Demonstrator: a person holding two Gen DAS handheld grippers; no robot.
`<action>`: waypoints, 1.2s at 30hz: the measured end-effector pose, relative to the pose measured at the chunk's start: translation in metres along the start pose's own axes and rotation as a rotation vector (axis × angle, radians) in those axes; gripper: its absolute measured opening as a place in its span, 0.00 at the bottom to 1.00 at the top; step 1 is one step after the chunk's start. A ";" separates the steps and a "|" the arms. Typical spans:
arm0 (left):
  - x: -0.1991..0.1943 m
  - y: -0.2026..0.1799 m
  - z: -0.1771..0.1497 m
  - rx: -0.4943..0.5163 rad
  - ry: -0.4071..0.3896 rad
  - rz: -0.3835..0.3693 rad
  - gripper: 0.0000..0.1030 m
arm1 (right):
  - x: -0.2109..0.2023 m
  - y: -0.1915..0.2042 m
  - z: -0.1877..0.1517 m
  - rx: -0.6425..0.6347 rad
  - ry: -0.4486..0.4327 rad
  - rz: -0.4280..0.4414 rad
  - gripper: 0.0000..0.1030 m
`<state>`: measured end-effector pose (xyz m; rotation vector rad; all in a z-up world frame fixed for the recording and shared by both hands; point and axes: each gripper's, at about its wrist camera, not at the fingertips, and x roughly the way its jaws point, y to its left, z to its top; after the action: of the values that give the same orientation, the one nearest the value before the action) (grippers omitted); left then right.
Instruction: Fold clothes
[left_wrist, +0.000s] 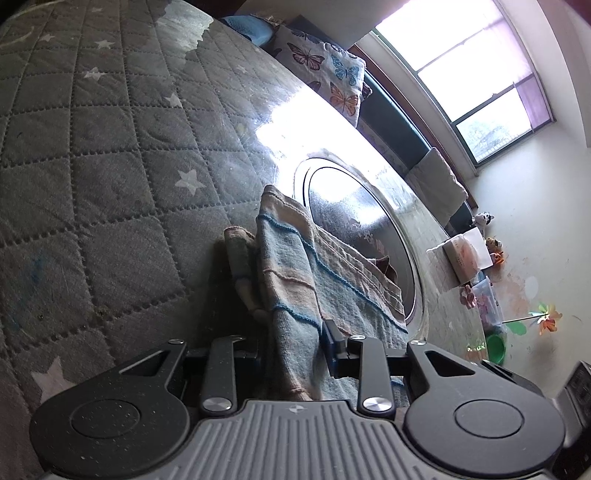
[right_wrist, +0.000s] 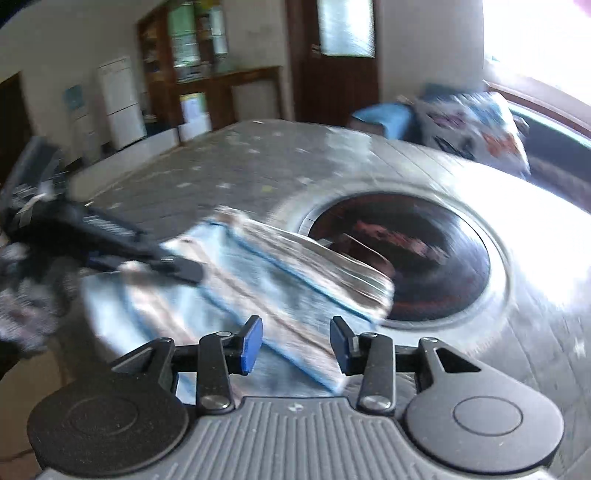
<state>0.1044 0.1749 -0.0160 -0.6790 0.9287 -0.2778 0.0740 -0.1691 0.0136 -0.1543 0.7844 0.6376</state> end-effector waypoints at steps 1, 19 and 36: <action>0.000 0.000 0.000 0.003 0.000 0.001 0.31 | 0.004 -0.006 -0.002 0.028 0.005 -0.010 0.40; 0.005 -0.013 -0.006 0.089 -0.022 0.048 0.32 | 0.021 -0.037 -0.020 0.295 0.015 0.043 0.30; 0.009 -0.045 -0.024 0.269 -0.077 0.185 0.27 | 0.014 -0.039 -0.025 0.357 -0.036 0.039 0.09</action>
<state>0.0929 0.1262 -0.0020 -0.3513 0.8552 -0.2055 0.0888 -0.2027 -0.0180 0.1990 0.8553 0.5263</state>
